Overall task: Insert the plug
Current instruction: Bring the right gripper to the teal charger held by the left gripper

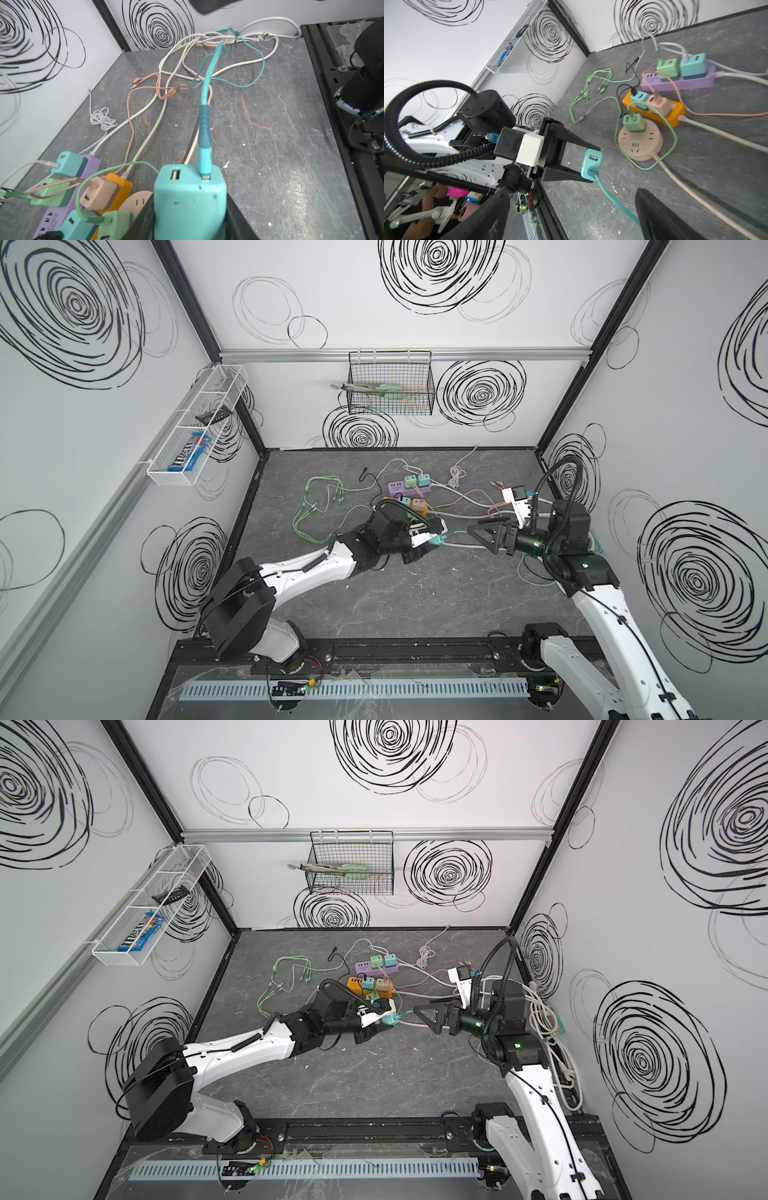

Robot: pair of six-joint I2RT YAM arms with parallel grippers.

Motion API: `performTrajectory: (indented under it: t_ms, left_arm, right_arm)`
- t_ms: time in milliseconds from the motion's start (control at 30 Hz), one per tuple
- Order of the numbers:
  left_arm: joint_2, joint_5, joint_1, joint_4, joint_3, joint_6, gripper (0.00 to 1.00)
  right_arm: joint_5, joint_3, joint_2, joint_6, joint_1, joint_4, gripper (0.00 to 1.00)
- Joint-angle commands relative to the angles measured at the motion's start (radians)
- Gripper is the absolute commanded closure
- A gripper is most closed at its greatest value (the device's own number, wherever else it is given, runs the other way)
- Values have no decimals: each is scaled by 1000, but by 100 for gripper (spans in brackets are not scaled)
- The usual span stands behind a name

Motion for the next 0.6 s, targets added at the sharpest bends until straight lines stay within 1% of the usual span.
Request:
performTrajectory:
  t_ms: [0,100,233,400,467,567]
  left_arm:
    - [-55,28,9,120,-38,89,100]
    - [-85,21,22,125,-58,104,100]
    - [-113,24,46,87,-62,120,100]
    - [-142,-95,11,103,-92,165,100]
    - [-147,-106,6,112,-95,162,100]
    - [-146,-121,0,135,-97,149,100]
  right_arm:
    - [7,-40,-4,20,86,86,2]
    - [59,-60,13,27,156,128,2]
    - [80,-67,44,35,210,168,1]
    - [74,-73,84,34,269,226,1]
    - [65,-74,109,34,288,242,1]
    - [86,-70,142,35,316,254,0]
